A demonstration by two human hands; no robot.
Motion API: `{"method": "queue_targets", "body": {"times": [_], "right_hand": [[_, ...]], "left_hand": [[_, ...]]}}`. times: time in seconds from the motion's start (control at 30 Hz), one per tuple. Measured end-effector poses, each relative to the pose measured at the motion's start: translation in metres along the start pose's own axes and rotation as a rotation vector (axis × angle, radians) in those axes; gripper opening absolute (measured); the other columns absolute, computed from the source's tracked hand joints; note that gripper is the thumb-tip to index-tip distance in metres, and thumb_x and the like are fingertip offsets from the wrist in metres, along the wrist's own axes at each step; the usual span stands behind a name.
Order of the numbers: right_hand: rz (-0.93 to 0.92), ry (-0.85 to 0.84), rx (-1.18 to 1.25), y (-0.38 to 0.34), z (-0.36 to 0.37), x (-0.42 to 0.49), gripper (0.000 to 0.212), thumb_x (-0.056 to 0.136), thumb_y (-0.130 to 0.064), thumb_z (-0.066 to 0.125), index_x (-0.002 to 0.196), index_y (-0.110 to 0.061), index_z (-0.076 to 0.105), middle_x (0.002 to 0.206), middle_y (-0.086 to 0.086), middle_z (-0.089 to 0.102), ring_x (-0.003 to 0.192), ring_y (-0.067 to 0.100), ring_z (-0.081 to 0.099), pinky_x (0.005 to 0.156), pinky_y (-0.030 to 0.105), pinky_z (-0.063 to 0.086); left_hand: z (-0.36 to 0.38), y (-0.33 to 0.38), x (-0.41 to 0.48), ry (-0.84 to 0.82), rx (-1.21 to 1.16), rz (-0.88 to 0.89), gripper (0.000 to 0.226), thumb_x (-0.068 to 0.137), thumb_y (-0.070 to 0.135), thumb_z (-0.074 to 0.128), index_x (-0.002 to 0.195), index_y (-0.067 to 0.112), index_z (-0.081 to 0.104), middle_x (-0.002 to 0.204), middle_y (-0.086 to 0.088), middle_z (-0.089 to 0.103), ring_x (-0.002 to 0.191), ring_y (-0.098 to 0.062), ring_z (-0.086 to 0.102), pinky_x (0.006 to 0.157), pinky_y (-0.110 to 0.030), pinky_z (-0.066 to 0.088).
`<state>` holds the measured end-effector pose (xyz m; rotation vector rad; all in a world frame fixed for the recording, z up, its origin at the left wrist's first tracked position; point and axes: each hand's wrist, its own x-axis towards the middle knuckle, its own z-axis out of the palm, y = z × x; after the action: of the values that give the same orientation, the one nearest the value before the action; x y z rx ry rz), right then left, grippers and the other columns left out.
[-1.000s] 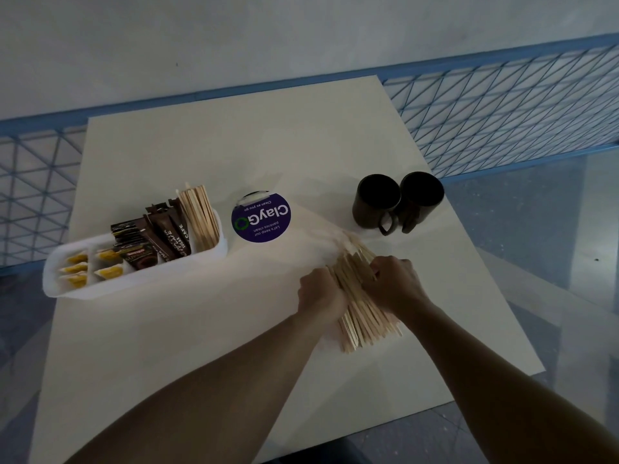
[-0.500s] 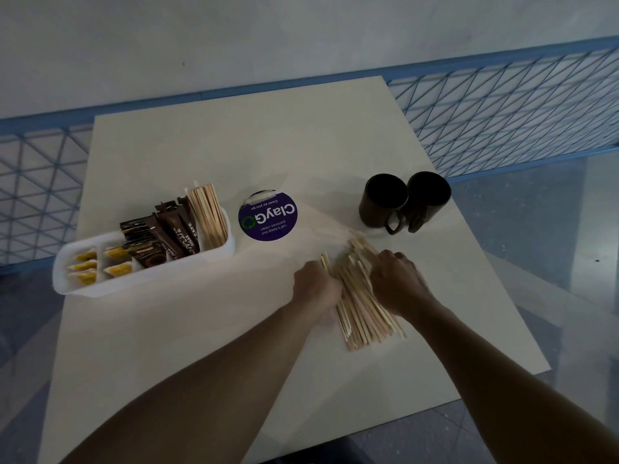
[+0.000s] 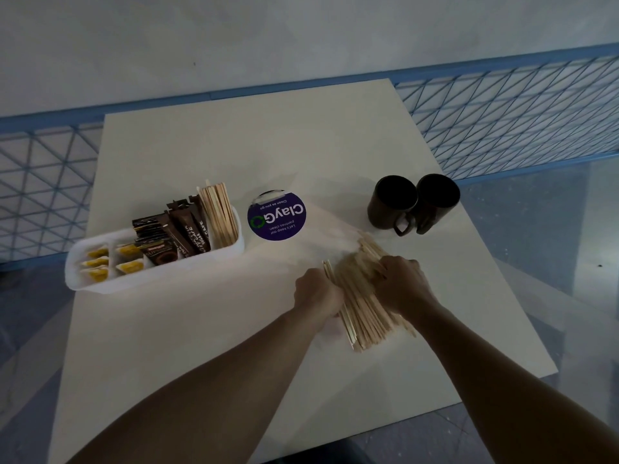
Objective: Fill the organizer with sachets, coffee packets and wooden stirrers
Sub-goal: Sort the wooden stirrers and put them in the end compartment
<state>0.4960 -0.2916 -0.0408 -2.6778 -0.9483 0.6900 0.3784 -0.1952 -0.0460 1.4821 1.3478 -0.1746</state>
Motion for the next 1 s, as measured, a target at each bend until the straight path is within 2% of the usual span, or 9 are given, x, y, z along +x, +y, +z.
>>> {"method": "queue_targets", "body": {"times": [0.07,0.23,0.4,0.5,0.57,0.67,0.8,0.93,1.0], "right_hand": [[-0.011,0.02,-0.001,-0.001,-0.002,-0.001,0.019,0.091,-0.013,0.051,0.073,-0.018,0.05,0.071,0.004,0.055,0.06,0.016,0.051,0.047,0.025,0.034],[0.01,0.027,-0.048,-0.007,-0.005,0.001,0.011,0.096,-0.018,0.044,0.091,-0.018,0.054,0.079,0.002,0.057,0.07,0.02,0.055,0.055,0.032,0.039],[-0.011,0.063,-0.133,-0.015,-0.013,0.001,0.015,0.094,-0.018,0.041,0.096,-0.023,0.055,0.079,-0.003,0.057,0.077,0.019,0.055,0.067,0.036,0.046],[-0.034,0.07,-0.103,-0.023,-0.018,0.001,0.016,0.092,-0.014,0.041,0.097,-0.021,0.055,0.08,0.0,0.052,0.085,0.023,0.051,0.071,0.037,0.042],[-0.058,0.054,-0.055,-0.028,-0.019,0.002,0.015,0.093,-0.011,0.042,0.095,-0.019,0.055,0.08,0.002,0.052,0.088,0.025,0.051,0.073,0.038,0.04],[-0.079,0.026,0.122,-0.04,-0.024,0.005,0.018,0.097,-0.011,0.041,0.09,-0.021,0.054,0.084,0.002,0.058,0.082,0.024,0.057,0.063,0.033,0.041],[-0.109,0.044,0.257,-0.061,-0.028,0.01,0.017,0.101,-0.008,0.041,0.098,-0.017,0.056,0.085,-0.005,0.053,0.073,0.006,0.05,0.055,0.019,0.034],[-0.067,0.044,0.398,-0.087,-0.025,0.016,0.017,0.099,-0.009,0.041,0.097,-0.014,0.057,0.093,0.008,0.065,0.077,0.019,0.061,0.058,0.027,0.044],[-0.061,0.01,0.461,-0.102,-0.024,0.019,0.02,0.097,-0.006,0.04,0.098,-0.013,0.058,0.09,0.014,0.067,0.074,0.023,0.061,0.059,0.033,0.046]], "left_hand": [[-0.002,-0.001,0.0,-0.006,-0.002,0.005,0.025,0.08,0.002,0.06,0.104,0.004,0.071,0.095,-0.015,0.071,0.077,-0.03,0.071,0.06,-0.042,0.062],[-0.008,-0.001,-0.002,-0.019,-0.033,0.006,0.024,0.083,0.004,0.063,0.105,0.002,0.07,0.096,-0.015,0.072,0.075,-0.029,0.072,0.06,-0.041,0.062],[-0.016,0.0,-0.003,-0.038,-0.09,0.016,0.022,0.084,0.007,0.066,0.105,0.002,0.069,0.098,-0.015,0.072,0.075,-0.027,0.072,0.056,-0.037,0.062],[-0.023,0.001,-0.003,-0.046,-0.131,0.011,0.022,0.086,0.01,0.068,0.106,0.002,0.068,0.099,-0.014,0.071,0.075,-0.027,0.072,0.056,-0.036,0.062],[-0.029,0.002,-0.003,-0.064,-0.162,0.015,0.02,0.088,0.011,0.068,0.105,0.002,0.068,0.096,-0.014,0.071,0.075,-0.026,0.072,0.059,-0.036,0.062],[-0.042,0.007,-0.002,-0.076,-0.228,0.028,0.017,0.09,0.011,0.066,0.105,0.002,0.066,0.095,-0.014,0.071,0.076,-0.026,0.073,0.063,-0.038,0.062],[-0.065,0.016,0.0,-0.061,-0.298,0.08,0.012,0.091,0.007,0.062,0.102,0.004,0.066,0.094,-0.013,0.072,0.08,-0.024,0.072,0.067,-0.041,0.062],[-0.093,0.025,0.0,-0.024,-0.316,0.168,0.01,0.093,0.004,0.057,0.094,0.01,0.064,0.092,-0.011,0.071,0.082,-0.02,0.071,0.07,-0.041,0.062],[-0.109,0.027,0.001,-0.004,-0.326,0.202,0.012,0.093,0.005,0.058,0.1,0.014,0.063,0.095,-0.009,0.071,0.083,-0.018,0.07,0.073,-0.043,0.061]]}}
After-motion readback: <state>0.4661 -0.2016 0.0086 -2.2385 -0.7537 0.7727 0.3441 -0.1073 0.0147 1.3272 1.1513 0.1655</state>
